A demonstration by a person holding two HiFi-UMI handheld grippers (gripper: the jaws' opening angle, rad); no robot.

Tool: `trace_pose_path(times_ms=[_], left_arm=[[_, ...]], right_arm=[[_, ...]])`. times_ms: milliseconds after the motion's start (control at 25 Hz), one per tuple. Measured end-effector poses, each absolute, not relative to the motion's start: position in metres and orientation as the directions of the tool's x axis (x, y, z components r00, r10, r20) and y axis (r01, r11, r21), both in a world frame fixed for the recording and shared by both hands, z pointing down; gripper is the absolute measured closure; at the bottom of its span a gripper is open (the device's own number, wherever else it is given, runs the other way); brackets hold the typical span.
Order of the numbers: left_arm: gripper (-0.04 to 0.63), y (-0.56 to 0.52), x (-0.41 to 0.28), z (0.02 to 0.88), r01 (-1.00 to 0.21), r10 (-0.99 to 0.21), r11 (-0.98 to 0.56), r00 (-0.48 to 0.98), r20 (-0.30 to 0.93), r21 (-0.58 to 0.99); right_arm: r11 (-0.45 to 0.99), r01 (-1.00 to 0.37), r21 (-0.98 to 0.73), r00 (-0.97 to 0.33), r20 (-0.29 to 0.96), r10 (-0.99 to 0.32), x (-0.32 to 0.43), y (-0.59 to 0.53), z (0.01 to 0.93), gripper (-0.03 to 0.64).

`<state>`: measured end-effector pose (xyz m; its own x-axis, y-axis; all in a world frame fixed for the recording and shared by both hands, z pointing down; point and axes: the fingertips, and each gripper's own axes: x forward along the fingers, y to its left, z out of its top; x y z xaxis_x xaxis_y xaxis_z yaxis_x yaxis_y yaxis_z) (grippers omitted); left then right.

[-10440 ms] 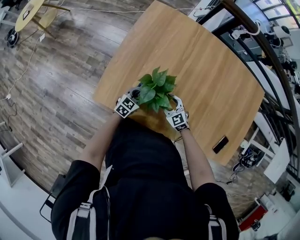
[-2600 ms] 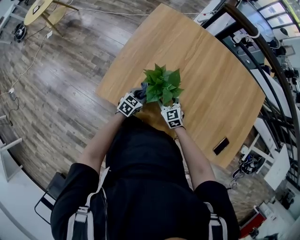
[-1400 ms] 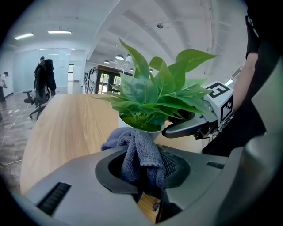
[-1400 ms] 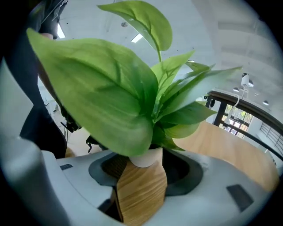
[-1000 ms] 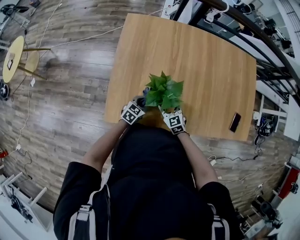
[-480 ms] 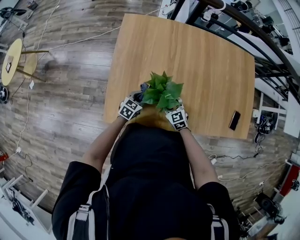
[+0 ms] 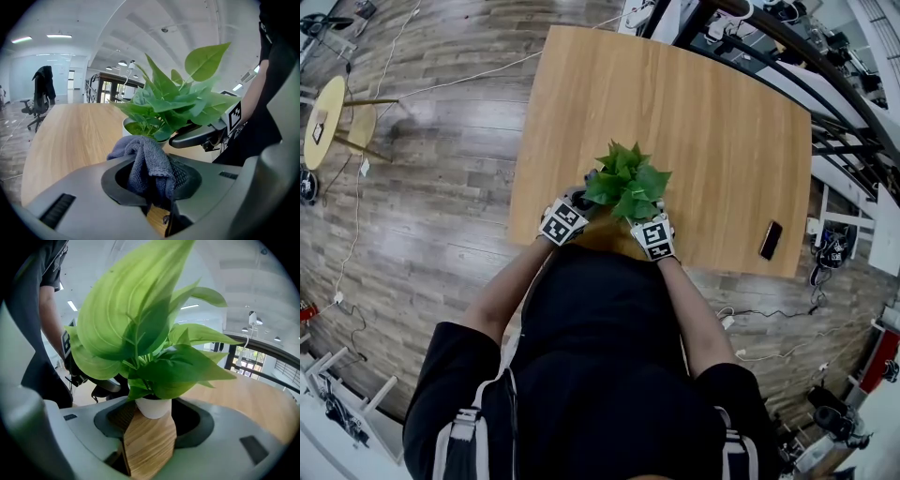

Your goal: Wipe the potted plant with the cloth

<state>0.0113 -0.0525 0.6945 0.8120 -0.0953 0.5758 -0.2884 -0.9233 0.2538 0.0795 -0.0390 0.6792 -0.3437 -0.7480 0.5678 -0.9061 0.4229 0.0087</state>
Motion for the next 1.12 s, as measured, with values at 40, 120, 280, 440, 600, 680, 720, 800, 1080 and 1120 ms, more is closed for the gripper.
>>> trace_pose_path(times_ms=[40,120,280,440,600,680,720,800,1080,1120], left_arm=[[0.482,-0.049,0.012,0.695,-0.293,-0.095,-0.919,0.814,0.573,0.263],[0.482,-0.044,0.013,0.696,-0.302,-0.098,-0.913,0.815,0.571,0.275],[0.482,-0.041,0.012,0.699,-0.321,-0.102,-0.904,0.805,0.585,0.283],[0.482,-0.045,0.010,0.701,-0.349,-0.102,-0.877,0.807,0.581,0.331],[0.482,-0.056,0.005,0.705,-0.393,-0.137,-0.853,0.803,0.580,0.344],[0.482,-0.060,0.005,0.707,-0.400,-0.154,-0.861,0.793,0.589,0.314],[0.482,-0.061,0.007,0.707,-0.397,-0.158,-0.868,0.790,0.593,0.297],[0.482,-0.061,0.012,0.705,-0.383,-0.159,-0.885,0.784,0.599,0.266],[0.482,-0.060,0.010,0.698,-0.379,-0.157,-0.886,0.787,0.597,0.267],[0.482,-0.058,0.010,0.697,-0.370,-0.150,-0.889,0.791,0.593,0.269]], right_arm=[[0.423,-0.906,0.013,-0.342,0.567,-0.749,0.079,-0.039,0.679,0.377],[0.434,-0.901,0.023,-0.345,0.569,-0.747,0.077,-0.036,0.678,0.377],[0.471,-0.881,0.033,-0.369,0.575,-0.730,0.070,-0.027,0.679,0.377],[0.490,-0.871,0.046,-0.374,0.583,-0.721,0.071,-0.021,0.680,0.377],[0.465,-0.884,0.046,-0.350,0.594,-0.724,0.088,-0.031,0.684,0.377],[0.465,-0.884,0.051,-0.351,0.585,-0.731,0.093,-0.038,0.681,0.377],[0.477,-0.877,0.062,-0.358,0.579,-0.733,0.092,-0.040,0.678,0.377],[0.516,-0.851,0.096,-0.376,0.574,-0.728,0.086,-0.042,0.674,0.377],[0.491,-0.870,0.049,-0.389,0.544,-0.744,0.070,-0.035,0.672,0.377],[0.486,-0.873,0.047,-0.387,0.541,-0.747,0.069,-0.035,0.671,0.377]])
